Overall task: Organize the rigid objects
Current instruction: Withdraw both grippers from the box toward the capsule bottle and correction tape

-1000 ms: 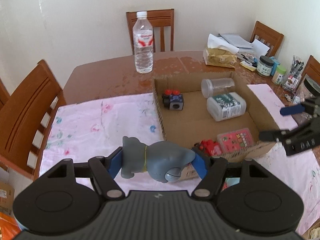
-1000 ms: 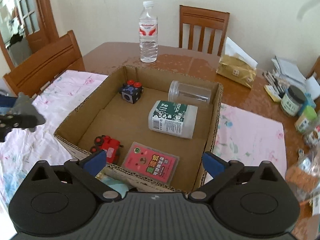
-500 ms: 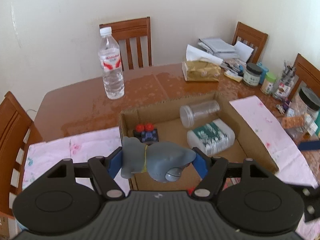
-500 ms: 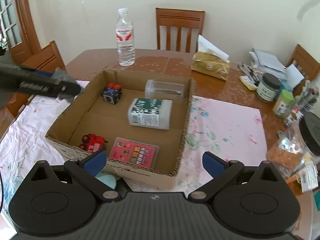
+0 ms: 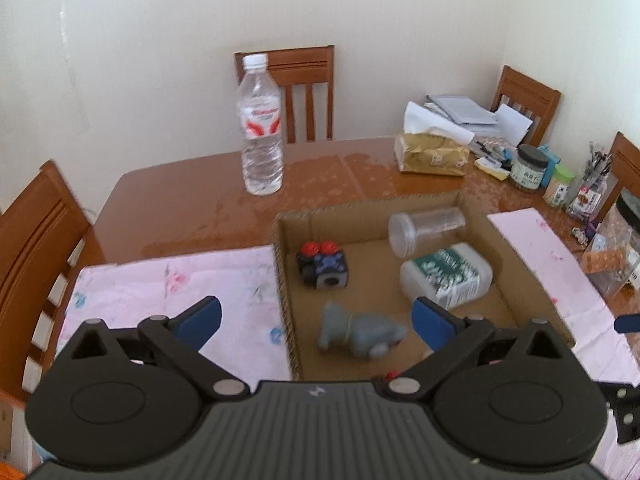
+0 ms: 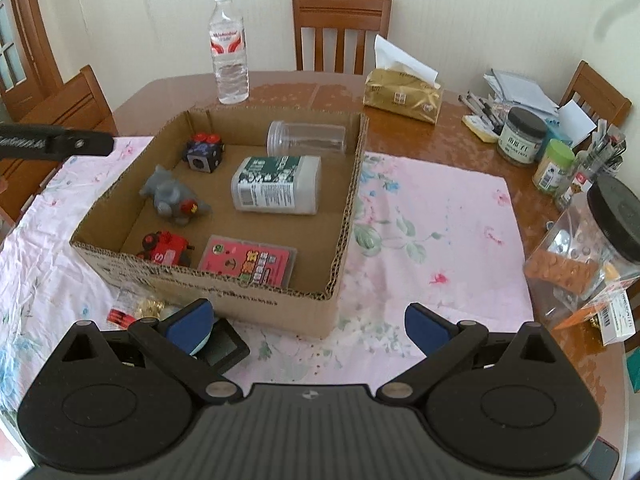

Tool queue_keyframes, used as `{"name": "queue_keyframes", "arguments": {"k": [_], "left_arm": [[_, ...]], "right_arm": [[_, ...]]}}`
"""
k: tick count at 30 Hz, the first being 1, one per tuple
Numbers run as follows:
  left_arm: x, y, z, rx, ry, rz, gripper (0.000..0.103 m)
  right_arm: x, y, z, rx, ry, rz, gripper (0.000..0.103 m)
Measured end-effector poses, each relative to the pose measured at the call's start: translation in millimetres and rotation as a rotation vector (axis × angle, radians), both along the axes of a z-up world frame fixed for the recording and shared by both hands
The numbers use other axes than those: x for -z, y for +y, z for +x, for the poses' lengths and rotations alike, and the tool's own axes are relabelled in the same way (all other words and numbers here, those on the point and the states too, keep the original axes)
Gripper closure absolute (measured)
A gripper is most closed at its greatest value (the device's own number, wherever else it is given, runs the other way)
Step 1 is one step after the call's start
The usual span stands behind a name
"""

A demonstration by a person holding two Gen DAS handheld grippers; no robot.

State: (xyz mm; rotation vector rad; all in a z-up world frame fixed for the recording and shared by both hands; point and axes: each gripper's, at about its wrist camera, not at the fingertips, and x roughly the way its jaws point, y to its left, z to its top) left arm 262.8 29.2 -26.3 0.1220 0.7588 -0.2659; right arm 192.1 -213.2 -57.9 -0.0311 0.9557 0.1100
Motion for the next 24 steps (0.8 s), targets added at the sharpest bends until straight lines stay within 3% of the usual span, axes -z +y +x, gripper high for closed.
{"name": "queue_keyframes", "arguments": {"k": [7, 15, 24], "left_arm": [[15, 24, -28, -0.076, 0.004, 0.008, 0.001], [41, 44, -51, -0.134, 0.031, 0.043, 0.001], [58, 57, -62, -0.092, 0.078, 0.001, 0.001]], "right_arm": [[13, 14, -7, -0.021, 0.037, 0.0, 0.0], [42, 50, -28, -0.126, 0.125, 0.03, 0.0], [77, 95, -44, -0.168, 0.148, -0.01, 0.0]]}}
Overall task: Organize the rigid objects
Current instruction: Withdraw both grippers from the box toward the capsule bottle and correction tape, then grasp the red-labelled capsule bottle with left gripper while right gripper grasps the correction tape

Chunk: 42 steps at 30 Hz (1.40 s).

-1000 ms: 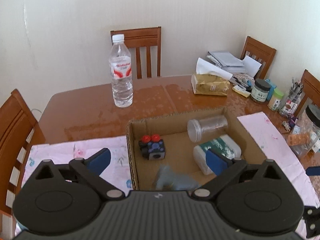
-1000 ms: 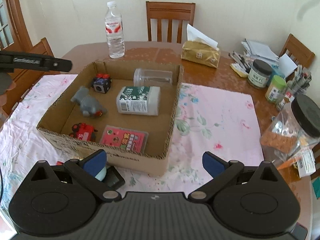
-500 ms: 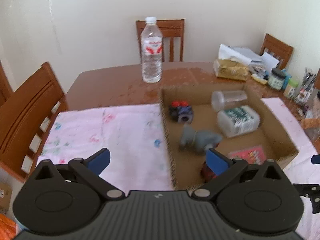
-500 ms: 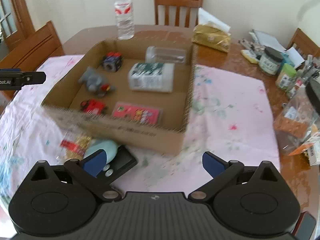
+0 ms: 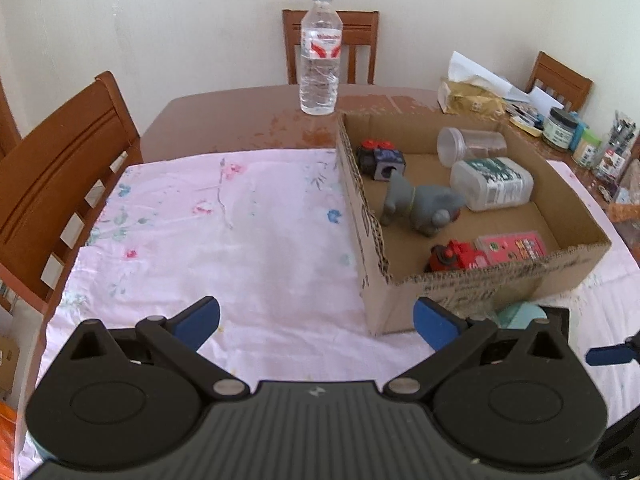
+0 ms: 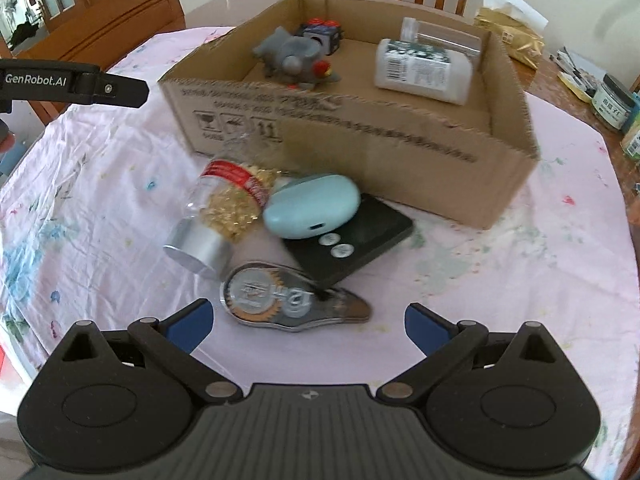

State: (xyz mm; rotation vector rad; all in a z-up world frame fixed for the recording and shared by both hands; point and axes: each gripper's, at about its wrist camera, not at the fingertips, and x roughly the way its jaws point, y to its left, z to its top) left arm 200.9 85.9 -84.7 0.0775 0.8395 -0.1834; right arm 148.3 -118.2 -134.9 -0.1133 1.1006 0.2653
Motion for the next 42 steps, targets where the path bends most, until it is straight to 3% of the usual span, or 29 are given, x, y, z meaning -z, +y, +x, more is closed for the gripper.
{"name": "queue_keyframes", "arguments": {"k": [14, 27, 35, 42], "left_arm": [[8, -2, -15, 0.07, 0.045, -0.04, 0.001], [9, -51, -25, 0.127, 0.059, -0.025, 0.001], [23, -88, -31, 0.167, 0.089, 0.019, 0.001], [35, -89, -37, 0.149, 0.13, 0.062, 0.001]], "right_arm": [[16, 21, 6, 0.054, -0.047, -0.05, 0.0], [16, -38, 1, 0.17, -0.052, -0.059, 0.0], [14, -54, -1, 0.124, -0.054, -0.055, 0.0], [14, -56, -4, 0.09, -0.064, -0.051, 0.0]]}}
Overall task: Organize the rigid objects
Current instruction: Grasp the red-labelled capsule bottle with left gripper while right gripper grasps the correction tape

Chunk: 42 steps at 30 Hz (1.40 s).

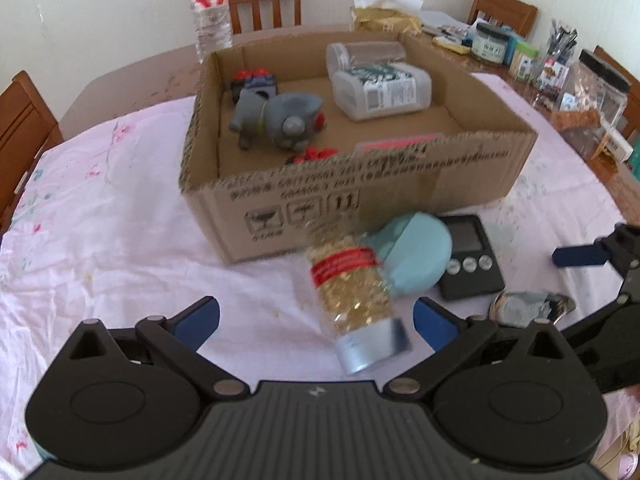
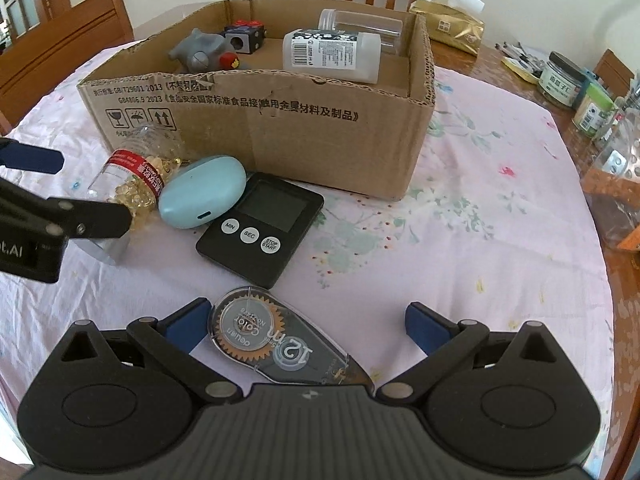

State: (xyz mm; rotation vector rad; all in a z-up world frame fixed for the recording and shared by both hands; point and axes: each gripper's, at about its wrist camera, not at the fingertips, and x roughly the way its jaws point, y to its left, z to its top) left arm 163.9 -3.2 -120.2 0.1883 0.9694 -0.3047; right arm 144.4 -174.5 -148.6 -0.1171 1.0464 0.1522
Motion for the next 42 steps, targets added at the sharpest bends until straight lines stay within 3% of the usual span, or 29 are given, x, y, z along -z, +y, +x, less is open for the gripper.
{"name": "queue_keyframes", "arguments": {"k": [10, 24, 32, 42], "left_arm": [[-8, 35, -7, -0.072, -0.008, 0.032, 0.001], [-2, 60, 21, -0.133, -0.048, 0.122, 0.001], [-3, 58, 4, -0.072, -0.024, 0.107, 0.001], [16, 35, -21, 0.11, 0.061, 0.074, 0.001]], "right_arm": [[-1, -1, -1, -0.031, 0.008, 0.0, 0.0], [-1, 0, 0, -0.028, 0.013, -0.001, 0.0], [-2, -2, -2, -0.034, 0.015, -0.001, 0.0], [-4, -28, -23, 0.029, 0.032, -0.008, 0.0]]}}
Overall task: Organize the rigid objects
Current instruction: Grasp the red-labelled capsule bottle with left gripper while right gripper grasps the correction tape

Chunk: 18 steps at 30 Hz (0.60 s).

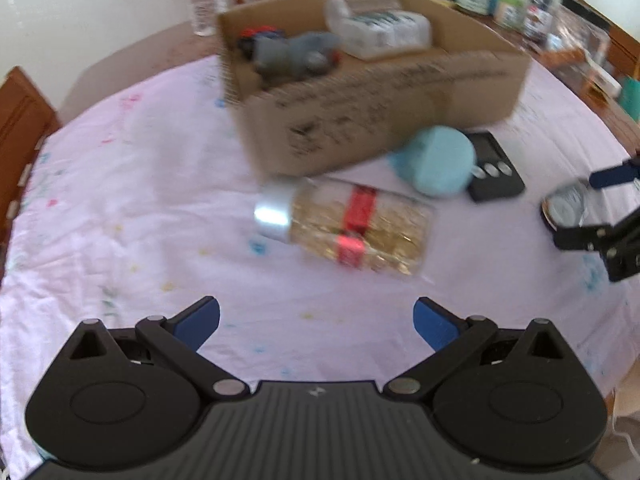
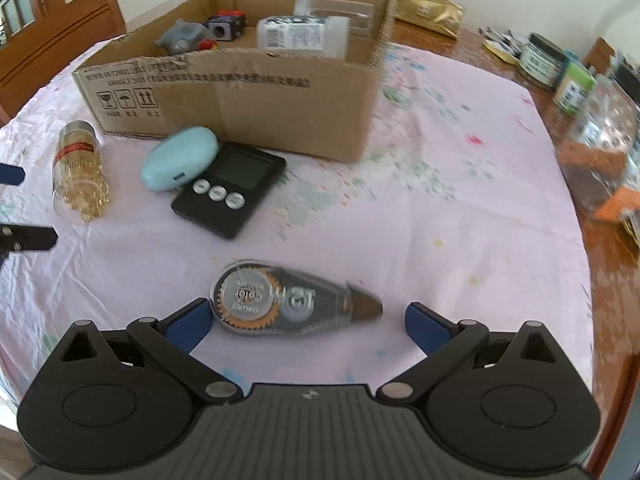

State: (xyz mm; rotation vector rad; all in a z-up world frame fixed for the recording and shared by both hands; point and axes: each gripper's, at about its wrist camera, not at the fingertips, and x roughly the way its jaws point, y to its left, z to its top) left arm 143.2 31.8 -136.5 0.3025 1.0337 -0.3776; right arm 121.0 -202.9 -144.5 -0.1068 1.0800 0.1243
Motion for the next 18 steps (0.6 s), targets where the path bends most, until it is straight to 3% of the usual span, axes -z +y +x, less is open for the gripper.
{"name": "queue_keyframes", "arguments": {"k": [2, 6, 18], "left_arm": [[6, -4, 1, 0.013, 0.009, 0.008, 0.0], [9, -2, 10, 0.006, 0.039, -0.057, 0.0], [11, -1, 21, 0.047, -0.017, -0.087, 0.0]], "right_arm": [[0, -2, -4, 0.006, 0.0, 0.0, 0.0], [1, -3, -9, 0.019, -0.015, 0.002, 0.0], [2, 3, -9, 0.056, -0.02, 0.001, 0.0]]}}
